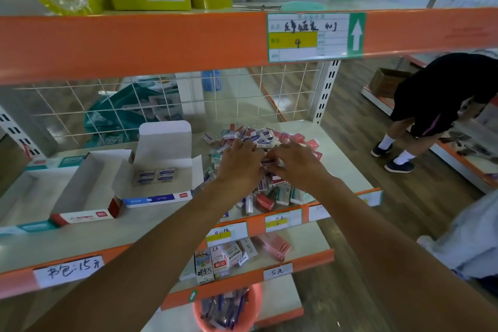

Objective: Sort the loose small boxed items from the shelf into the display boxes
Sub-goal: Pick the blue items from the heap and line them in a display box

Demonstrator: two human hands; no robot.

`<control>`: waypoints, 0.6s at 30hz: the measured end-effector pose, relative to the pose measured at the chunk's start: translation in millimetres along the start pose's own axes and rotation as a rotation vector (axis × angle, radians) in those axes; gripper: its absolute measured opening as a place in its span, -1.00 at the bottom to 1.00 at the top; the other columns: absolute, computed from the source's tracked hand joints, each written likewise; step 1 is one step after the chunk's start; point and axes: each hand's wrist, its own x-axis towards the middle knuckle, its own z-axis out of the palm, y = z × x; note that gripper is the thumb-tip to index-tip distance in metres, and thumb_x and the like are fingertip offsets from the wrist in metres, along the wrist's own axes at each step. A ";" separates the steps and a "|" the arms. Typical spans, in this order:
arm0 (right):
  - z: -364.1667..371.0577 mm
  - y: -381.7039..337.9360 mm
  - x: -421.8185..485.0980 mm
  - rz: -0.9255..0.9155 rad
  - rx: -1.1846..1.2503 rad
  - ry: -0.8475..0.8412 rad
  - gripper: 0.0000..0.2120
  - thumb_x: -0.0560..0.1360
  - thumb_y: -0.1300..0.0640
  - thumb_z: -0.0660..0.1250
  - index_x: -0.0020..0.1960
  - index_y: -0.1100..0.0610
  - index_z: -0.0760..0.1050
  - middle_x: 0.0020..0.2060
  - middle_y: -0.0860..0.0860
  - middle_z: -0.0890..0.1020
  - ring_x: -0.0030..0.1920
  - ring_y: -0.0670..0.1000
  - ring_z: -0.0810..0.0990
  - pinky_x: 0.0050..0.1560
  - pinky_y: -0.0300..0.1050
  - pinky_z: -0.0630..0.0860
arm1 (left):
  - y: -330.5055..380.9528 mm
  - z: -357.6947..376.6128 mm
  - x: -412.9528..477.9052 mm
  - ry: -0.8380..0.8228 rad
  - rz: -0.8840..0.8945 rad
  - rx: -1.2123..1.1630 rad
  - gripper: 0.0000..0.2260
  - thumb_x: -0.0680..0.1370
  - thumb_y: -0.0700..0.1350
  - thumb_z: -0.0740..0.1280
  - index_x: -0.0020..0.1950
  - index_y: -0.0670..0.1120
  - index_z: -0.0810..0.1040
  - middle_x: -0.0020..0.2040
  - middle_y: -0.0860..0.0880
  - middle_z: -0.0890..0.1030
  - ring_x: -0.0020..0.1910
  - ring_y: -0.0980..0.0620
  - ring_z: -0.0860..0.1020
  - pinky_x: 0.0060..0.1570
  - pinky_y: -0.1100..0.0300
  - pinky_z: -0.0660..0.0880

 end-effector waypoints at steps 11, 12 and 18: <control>2.6 6.1 -4.6 0.001 -0.063 0.079 -0.71 0.53 -0.04 0.31 0.17 0.09 0.57 0.07 0.02 0.60 0.10 0.07 0.49 0.13 0.07 0.46 | 11.8 2.2 -11.3 -0.229 -0.076 0.073 -0.61 0.53 0.26 0.21 -0.13 -0.08 0.46 -0.26 -0.02 0.46 -0.21 -0.02 0.50 -0.23 0.18 0.44; 3.1 5.9 -5.5 0.002 -0.061 0.087 -0.71 0.53 -0.03 0.31 0.17 0.09 0.57 0.07 0.03 0.60 0.10 0.08 0.49 0.12 0.07 0.46 | 12.8 1.2 -11.1 -0.247 -0.094 0.040 -0.63 0.52 0.24 0.23 -0.14 -0.08 0.45 -0.26 -0.02 0.46 -0.21 -0.02 0.50 -0.22 0.18 0.46; 3.1 4.9 -6.6 0.045 -0.004 0.151 -0.77 0.53 0.03 0.33 0.13 0.10 0.55 0.04 0.02 0.60 0.08 0.06 0.48 0.10 0.03 0.48 | 8.7 -11.1 -11.8 -0.206 -0.156 -0.031 -0.77 0.53 0.05 0.30 -0.12 -0.12 0.47 -0.23 -0.03 0.46 -0.14 -0.05 0.53 -0.17 0.12 0.47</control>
